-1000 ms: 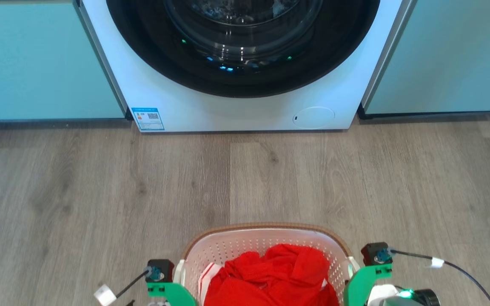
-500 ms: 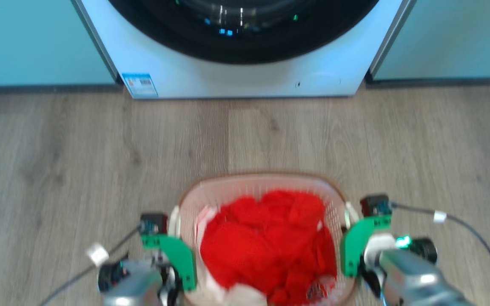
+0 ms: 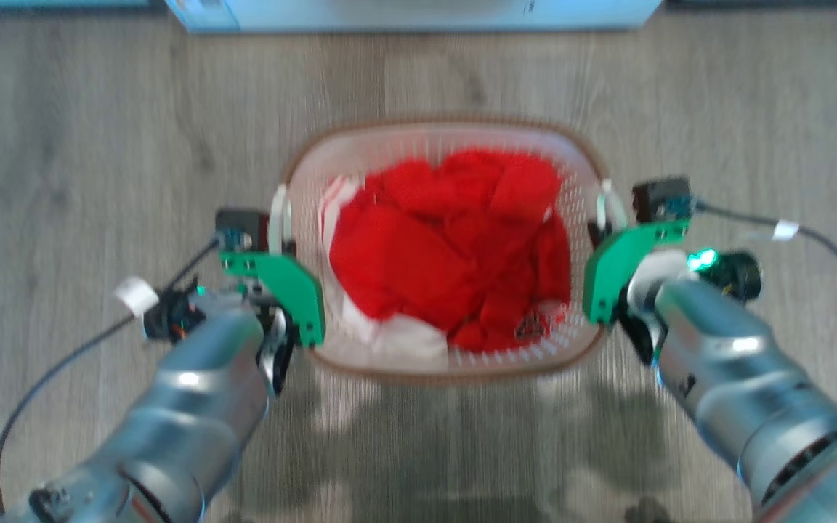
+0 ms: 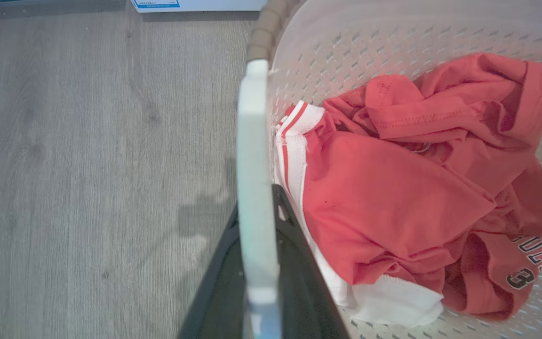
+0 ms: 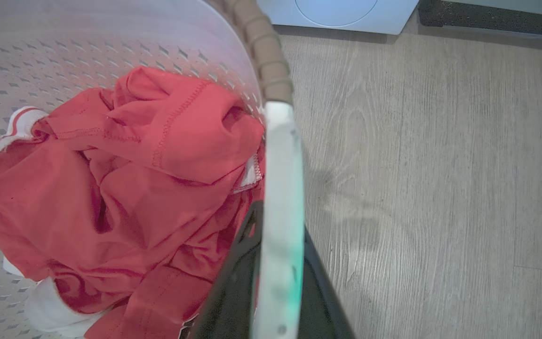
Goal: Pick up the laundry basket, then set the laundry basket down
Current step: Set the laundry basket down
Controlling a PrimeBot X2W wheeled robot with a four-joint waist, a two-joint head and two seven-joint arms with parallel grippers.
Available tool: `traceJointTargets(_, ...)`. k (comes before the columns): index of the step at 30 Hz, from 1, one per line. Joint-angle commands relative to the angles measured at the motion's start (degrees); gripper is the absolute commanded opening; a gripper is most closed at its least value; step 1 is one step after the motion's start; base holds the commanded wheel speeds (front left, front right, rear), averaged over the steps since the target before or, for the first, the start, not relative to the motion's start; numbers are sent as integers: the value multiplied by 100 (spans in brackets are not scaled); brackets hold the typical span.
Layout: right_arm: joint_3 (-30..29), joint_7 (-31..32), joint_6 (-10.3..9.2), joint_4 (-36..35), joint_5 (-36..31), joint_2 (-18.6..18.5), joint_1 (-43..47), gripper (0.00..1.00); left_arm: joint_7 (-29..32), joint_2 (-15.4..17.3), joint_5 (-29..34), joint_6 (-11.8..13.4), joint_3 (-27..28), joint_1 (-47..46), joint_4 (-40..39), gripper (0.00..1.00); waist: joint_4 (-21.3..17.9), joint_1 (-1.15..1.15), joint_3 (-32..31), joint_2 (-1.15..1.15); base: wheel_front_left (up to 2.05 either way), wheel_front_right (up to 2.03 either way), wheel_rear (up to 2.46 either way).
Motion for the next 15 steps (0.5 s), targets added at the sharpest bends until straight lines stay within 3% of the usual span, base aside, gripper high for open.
traceJointTargets(1, -9, -134, 8, -43, -117, -12, -100, 0, -110, 155, 46, 29, 171, -336, 48, 0, 41, -2, 538, 0, 0, 0, 0)
traceJointTargets(15, -1170, -149, 8, -38, -1260, -57, -774, 0, -158, 155, 270, 38, 257, -1289, 27, 0, 78, -2, 1742, 0, 0, 0, 0)
